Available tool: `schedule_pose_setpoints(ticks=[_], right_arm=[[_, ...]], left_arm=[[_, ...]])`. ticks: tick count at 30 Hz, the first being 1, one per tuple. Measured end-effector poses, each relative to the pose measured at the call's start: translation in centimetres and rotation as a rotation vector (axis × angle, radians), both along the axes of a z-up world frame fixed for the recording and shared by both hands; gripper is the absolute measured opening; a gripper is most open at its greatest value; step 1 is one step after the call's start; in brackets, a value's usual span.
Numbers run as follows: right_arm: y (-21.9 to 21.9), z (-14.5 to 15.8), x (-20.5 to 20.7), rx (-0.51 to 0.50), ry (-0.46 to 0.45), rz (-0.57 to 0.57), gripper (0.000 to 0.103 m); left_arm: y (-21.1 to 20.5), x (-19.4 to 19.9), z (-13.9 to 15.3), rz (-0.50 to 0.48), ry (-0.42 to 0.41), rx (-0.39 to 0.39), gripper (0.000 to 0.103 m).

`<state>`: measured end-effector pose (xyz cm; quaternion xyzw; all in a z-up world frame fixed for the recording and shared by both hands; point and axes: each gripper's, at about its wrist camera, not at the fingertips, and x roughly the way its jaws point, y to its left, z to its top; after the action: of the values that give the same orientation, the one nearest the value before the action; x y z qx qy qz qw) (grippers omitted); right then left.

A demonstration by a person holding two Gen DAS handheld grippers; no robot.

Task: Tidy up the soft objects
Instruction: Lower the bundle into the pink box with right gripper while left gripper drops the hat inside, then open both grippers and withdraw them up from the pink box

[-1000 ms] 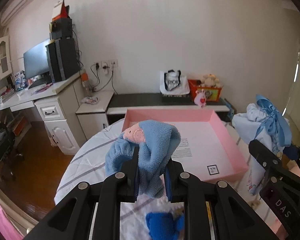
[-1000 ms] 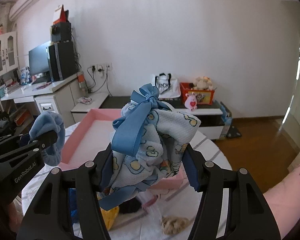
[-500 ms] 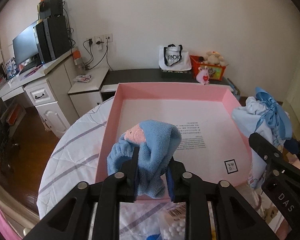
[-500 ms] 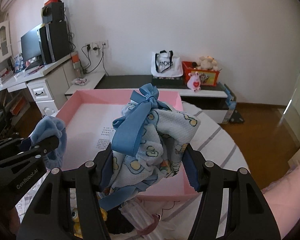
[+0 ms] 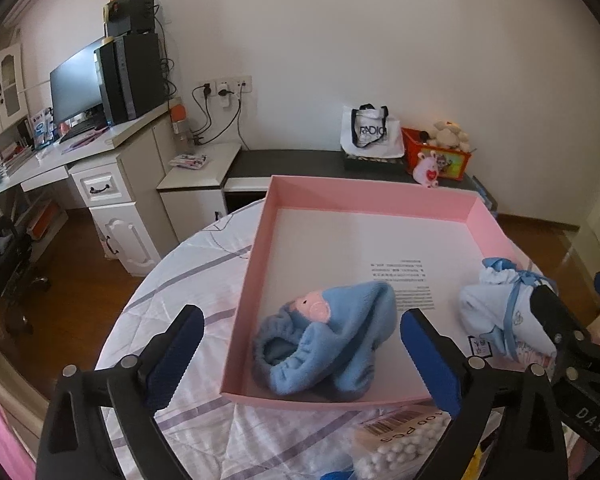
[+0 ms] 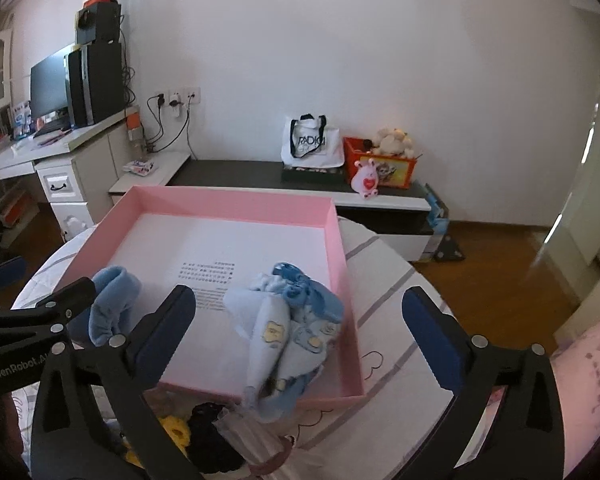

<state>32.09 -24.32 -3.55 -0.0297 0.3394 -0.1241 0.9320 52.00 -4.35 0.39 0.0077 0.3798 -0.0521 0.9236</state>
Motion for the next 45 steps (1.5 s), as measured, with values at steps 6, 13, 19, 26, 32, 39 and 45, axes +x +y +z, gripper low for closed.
schedule_pose_setpoints(ticks=[6,13,19,26,32,39,45], right_arm=[[-0.5,-0.3,0.0,0.002,0.028,-0.017,0.103],[-0.9,0.1,-0.7,0.02,0.021,-0.01,0.103],[-0.7,0.4,-1.3,0.02,0.021,-0.011,0.103],[0.0,1.6,-3.5,0.018,-0.007,-0.009,0.103],[0.6,2.9,-6.2,0.016,-0.037,-0.009,0.103],[1.8,4.5,-9.6,-0.003,-0.079,0.005,0.103],[2.4,5.5,-12.6,-0.007,-0.112,0.013,0.103]], left_arm=[[0.4,-4.9,-1.0,-0.005,-0.008,0.003,0.098],[1.5,-8.7,-1.1,-0.009,-0.01,0.005,0.098],[1.9,-10.3,-0.4,-0.009,-0.021,0.005,0.098],[2.3,-13.7,0.7,-0.001,-0.049,0.0,0.098],[2.9,-17.8,1.8,0.003,-0.084,-0.005,0.1],[3.4,-23.5,3.0,0.014,-0.137,-0.009,0.102],[3.8,-28.3,3.4,0.02,-0.175,-0.011,0.103]])
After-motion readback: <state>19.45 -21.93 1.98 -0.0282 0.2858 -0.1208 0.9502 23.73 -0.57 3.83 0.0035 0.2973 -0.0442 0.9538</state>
